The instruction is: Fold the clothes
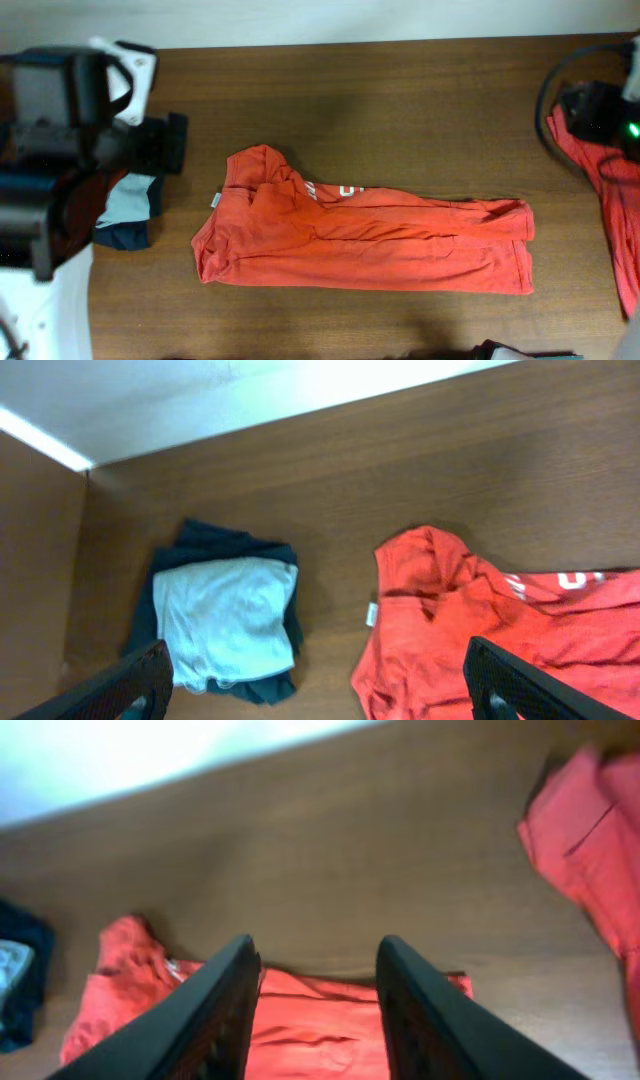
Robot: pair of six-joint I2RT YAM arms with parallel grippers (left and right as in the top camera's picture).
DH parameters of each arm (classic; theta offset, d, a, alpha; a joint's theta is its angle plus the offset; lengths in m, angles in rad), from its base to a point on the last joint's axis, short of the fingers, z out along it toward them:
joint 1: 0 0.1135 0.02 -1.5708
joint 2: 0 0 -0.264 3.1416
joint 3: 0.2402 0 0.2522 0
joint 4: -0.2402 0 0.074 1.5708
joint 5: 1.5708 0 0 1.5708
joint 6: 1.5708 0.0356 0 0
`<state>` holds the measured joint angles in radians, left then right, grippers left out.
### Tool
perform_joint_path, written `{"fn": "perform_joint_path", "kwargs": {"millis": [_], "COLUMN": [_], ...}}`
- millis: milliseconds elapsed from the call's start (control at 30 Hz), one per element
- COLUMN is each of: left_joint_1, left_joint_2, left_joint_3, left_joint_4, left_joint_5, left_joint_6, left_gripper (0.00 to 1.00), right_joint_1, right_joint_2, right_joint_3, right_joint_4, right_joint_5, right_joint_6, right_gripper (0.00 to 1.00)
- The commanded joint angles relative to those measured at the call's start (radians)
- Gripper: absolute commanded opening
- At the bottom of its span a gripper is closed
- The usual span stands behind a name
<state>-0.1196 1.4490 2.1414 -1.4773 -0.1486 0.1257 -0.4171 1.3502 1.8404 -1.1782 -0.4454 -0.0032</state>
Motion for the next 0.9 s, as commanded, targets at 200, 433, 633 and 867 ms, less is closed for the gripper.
{"fn": "perform_joint_path", "kwargs": {"millis": [200,433,633,867], "left_joint_1": [0.010,-0.005,-0.086,-0.167], "left_joint_2": [0.125,0.275,0.442,0.600], "left_joint_3": [-0.238,-0.450,-0.472,-0.472], "left_joint_4": [0.065,0.196,0.262,0.242], "left_joint_5": [0.178,0.312,0.317,0.309], "left_joint_6": [0.022,0.113,0.208,0.228], "left_gripper": [0.94,0.90,0.81,0.75], "right_joint_1": [0.114,0.122,0.122,0.122], "right_joint_2": [-0.037,0.019,0.064,0.064], "right_joint_3": [-0.137,-0.354,-0.372,-0.372], "right_joint_4": [-0.139,-0.146,-0.146,-0.148], "right_joint_5": [0.218,0.164,0.162,0.162], "right_joint_6": [0.197,0.199,0.193,0.158], "right_gripper": [0.69,0.77,0.77,0.77]}}
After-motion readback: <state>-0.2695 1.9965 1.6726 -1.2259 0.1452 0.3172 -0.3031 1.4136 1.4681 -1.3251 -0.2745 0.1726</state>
